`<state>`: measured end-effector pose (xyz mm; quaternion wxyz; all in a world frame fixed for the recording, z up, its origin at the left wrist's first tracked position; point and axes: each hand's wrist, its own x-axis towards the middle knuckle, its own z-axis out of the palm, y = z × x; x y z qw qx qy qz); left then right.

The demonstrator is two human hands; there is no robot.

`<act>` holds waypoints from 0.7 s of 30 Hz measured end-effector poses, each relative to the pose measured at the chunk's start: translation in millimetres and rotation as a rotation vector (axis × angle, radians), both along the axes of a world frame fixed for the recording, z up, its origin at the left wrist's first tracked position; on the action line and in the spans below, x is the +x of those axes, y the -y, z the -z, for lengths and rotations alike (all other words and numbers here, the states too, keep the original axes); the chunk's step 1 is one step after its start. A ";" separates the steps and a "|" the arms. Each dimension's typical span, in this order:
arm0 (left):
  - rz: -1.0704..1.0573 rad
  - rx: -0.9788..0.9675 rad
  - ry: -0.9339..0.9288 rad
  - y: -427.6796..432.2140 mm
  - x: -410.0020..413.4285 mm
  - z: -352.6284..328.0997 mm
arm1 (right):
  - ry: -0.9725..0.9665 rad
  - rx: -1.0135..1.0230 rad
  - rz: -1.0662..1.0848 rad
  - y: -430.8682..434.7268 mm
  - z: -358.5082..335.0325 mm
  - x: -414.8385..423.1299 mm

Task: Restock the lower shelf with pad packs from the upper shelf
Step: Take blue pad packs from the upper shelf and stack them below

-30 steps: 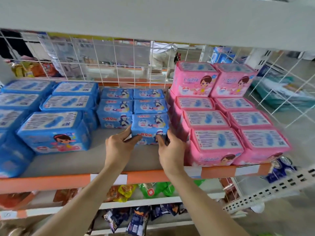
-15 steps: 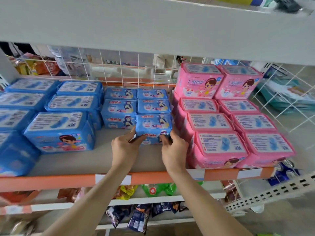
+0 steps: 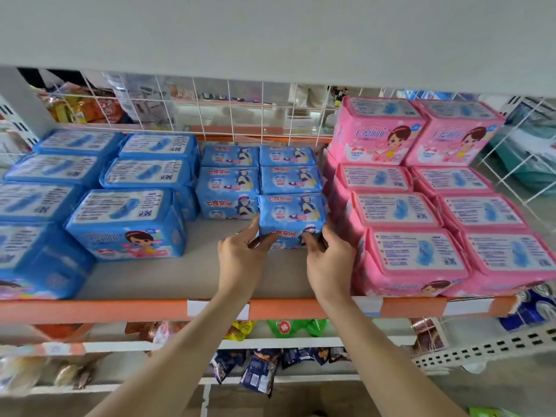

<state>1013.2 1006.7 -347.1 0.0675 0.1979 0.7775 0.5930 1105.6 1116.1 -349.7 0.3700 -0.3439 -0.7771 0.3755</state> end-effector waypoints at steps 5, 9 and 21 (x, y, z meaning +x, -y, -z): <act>0.009 -0.002 0.047 -10.4 -9.6 -6.1 | -0.012 -0.010 0.030 -7.3 -0.3 -9.2; 0.028 -0.026 0.064 -12.9 -14.1 -13.1 | 0.020 -0.020 0.038 -12.8 0.1 -13.4; -0.157 -0.031 0.074 32.7 -33.2 -26.1 | 0.062 -0.443 -0.244 -15.5 -24.5 -19.9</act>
